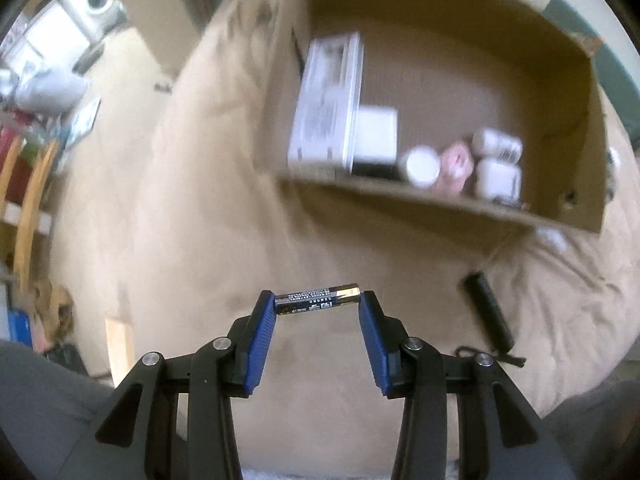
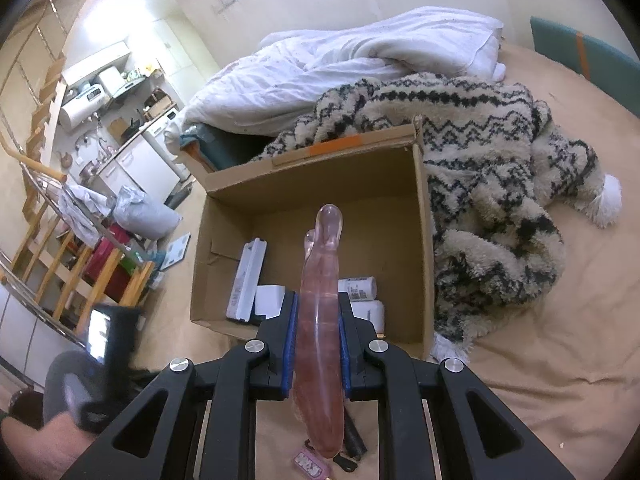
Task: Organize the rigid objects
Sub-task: 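Carry the battery and pink toy into the box and open both grippers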
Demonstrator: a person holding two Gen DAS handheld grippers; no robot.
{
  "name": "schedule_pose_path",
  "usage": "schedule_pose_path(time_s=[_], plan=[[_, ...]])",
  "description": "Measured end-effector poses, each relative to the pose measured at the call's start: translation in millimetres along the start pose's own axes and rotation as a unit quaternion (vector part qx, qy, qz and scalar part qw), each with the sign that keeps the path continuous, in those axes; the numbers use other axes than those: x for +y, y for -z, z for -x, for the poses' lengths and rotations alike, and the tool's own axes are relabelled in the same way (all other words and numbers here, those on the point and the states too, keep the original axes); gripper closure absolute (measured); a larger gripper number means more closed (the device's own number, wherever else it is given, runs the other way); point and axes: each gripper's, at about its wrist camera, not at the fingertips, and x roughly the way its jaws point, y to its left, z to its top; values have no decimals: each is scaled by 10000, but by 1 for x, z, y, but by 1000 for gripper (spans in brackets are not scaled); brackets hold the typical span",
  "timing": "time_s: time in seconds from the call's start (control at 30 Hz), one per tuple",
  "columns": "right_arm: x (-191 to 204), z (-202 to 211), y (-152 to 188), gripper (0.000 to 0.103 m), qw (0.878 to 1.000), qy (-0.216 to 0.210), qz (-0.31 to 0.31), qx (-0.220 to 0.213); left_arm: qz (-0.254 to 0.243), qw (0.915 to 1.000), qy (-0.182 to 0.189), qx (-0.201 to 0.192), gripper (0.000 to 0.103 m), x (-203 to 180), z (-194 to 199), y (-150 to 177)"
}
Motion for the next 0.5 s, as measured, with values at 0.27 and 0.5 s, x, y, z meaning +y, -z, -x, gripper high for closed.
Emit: schedule_pose_path(time_s=[0.27,0.5], plan=[[3,-30,-21,85,9998,108,172,57,-126,9952,78,-972,64,-22,63,-36],[-4,-72,-37,85,9993,189,100,313,-317,9932,-143,-1112,64,-49,45,-82]])
